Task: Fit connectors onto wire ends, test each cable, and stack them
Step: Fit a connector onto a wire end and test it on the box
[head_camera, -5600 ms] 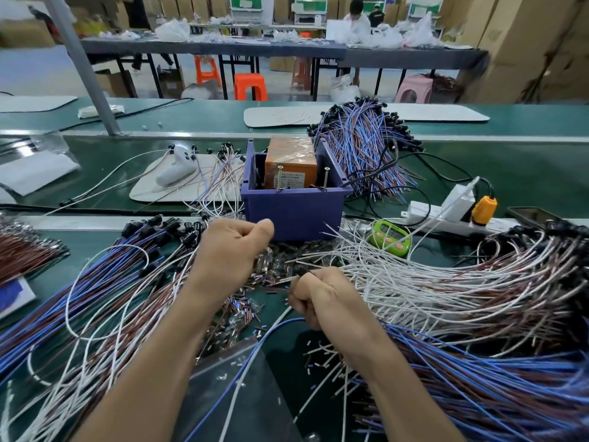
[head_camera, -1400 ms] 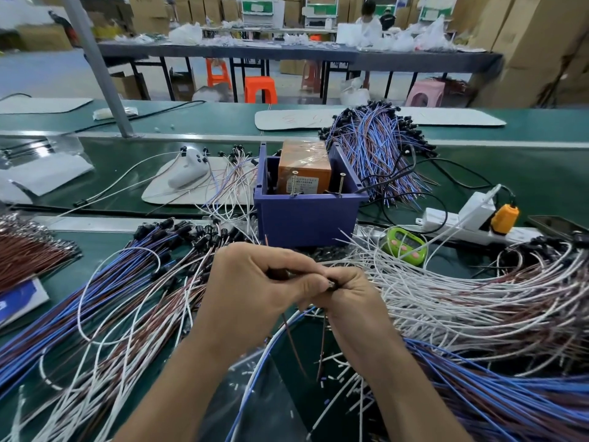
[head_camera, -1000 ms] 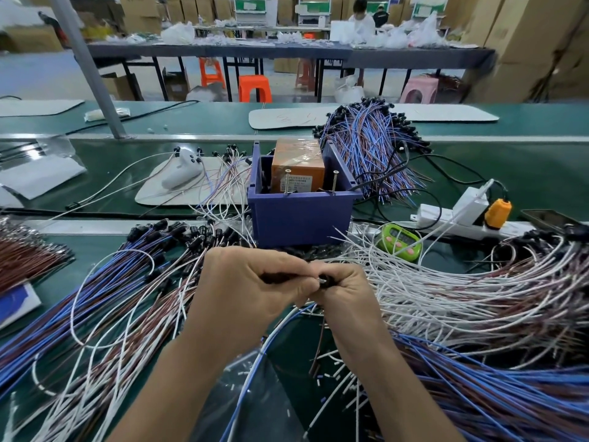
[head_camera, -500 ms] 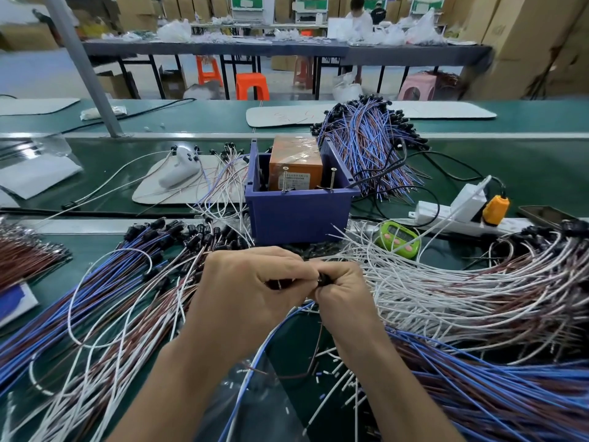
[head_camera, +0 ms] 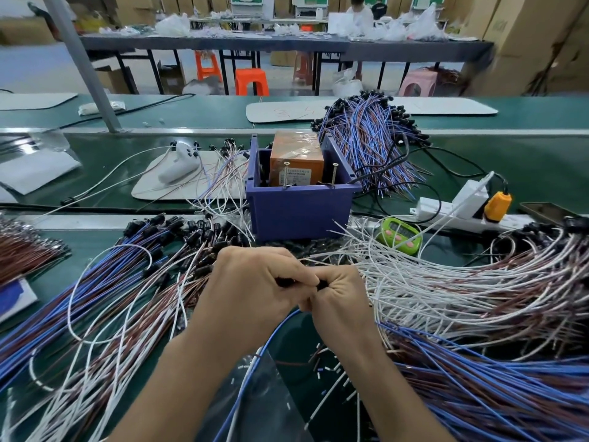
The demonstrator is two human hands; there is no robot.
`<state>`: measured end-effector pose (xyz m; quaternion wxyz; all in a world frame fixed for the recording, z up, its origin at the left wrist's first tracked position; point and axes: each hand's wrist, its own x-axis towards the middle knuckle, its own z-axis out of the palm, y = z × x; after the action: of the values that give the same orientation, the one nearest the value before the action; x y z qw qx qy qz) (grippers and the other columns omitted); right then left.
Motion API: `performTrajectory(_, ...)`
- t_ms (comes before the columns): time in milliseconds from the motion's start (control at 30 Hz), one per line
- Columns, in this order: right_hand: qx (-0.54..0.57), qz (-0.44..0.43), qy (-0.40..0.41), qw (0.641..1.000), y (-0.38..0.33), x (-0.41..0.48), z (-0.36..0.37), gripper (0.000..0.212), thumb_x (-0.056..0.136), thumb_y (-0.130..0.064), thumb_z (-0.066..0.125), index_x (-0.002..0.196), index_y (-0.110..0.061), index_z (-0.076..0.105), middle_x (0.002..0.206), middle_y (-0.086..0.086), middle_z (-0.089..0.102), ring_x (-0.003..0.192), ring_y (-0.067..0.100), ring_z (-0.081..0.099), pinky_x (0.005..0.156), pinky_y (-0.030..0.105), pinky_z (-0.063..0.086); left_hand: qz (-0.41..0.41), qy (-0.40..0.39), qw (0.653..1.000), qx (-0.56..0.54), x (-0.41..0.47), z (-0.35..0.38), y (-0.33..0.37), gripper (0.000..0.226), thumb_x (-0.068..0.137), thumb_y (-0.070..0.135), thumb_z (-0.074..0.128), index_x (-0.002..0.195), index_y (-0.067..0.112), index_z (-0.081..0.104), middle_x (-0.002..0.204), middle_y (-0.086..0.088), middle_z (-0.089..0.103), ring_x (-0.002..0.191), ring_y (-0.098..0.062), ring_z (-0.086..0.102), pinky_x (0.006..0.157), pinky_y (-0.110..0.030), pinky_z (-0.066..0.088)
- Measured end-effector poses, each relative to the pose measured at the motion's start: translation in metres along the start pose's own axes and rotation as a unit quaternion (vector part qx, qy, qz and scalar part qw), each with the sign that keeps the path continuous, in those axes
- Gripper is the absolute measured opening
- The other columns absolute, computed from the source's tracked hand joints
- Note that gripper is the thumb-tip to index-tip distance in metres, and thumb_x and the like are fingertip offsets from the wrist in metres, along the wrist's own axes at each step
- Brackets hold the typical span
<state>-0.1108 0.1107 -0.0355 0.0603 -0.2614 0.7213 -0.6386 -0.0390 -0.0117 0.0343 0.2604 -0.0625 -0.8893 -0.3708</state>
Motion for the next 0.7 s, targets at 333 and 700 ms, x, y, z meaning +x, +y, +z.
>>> performTrajectory(333, -0.021, -0.007, -0.019, 1.0, -0.009, -0.005, 0.002, 0.021, 0.067, -0.021, 0.049, 0.047, -0.023, 0.054, 0.046, -0.01, 0.045, 0.049, 0.005, 0.038, 0.05, 0.024, 0.032, -0.168, -0.08, 0.94, -0.284, 0.009, -0.001, -0.023, 0.031, 0.05, -0.004, 0.094, 0.074, 0.012, 0.082, 0.065, -0.014, 0.074, 0.054, -0.026, 0.072, 0.058, -0.025, 0.057)
performTrajectory(700, 0.024, -0.009, 0.023, 0.999, -0.029, 0.0, 0.007, 0.026, 0.067, -0.011, 0.05, 0.049, -0.026, 0.058, 0.048, -0.015, 0.047, 0.052, 0.002, 0.039, 0.052, 0.021, 0.033, -0.16, -0.034, 0.932, -0.323, 0.01, 0.01, -0.028, 0.025, 0.065, 0.003, 0.091, 0.084, 0.016, 0.083, 0.07, -0.007, 0.076, 0.056, -0.014, 0.069, 0.059, -0.021, 0.055)
